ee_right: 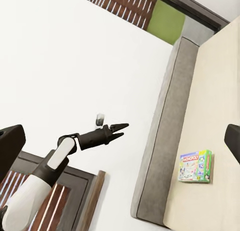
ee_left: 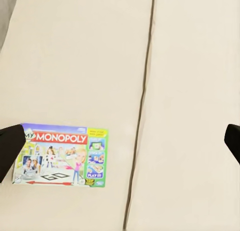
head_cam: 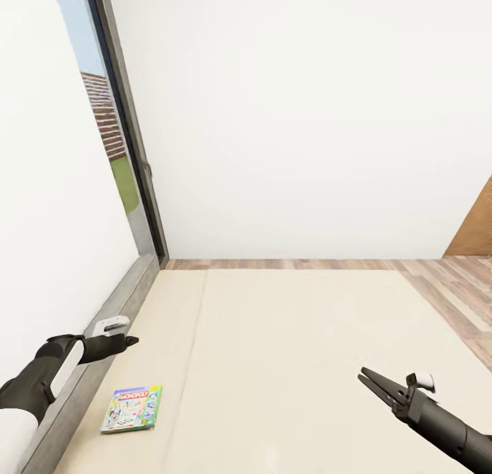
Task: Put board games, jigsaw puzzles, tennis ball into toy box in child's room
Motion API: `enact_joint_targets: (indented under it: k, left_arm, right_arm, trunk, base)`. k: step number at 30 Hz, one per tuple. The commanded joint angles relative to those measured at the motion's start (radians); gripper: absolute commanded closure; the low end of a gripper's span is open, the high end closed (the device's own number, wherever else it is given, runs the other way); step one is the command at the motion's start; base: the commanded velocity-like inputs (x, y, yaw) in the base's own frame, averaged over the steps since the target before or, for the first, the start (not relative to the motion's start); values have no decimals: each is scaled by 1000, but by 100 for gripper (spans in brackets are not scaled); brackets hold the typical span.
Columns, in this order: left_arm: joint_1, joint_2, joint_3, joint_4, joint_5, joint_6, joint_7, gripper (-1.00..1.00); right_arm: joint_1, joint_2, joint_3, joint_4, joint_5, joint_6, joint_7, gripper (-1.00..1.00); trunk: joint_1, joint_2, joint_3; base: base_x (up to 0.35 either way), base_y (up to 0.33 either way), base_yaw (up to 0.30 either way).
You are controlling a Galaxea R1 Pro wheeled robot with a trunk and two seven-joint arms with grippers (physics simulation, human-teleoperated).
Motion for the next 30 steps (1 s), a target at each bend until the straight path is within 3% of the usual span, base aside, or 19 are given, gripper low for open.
enact_joint_targets:
  k: [1,30]
  left_arm:
    - [-1,0,3,-1,-1,6,-4,-100]
    - [-1,1,4,-1,-1,-33,-4,-100]
  right_arm:
    - [0,0,0,-1,0,4,2,-100]
    - [0,0,0,-1,1,3,0,-100]
  trunk:
    - [1,-2,-3]
    - [1,-2,-47]
  base:
    - [0,0,-124]
    - [0,0,-106]
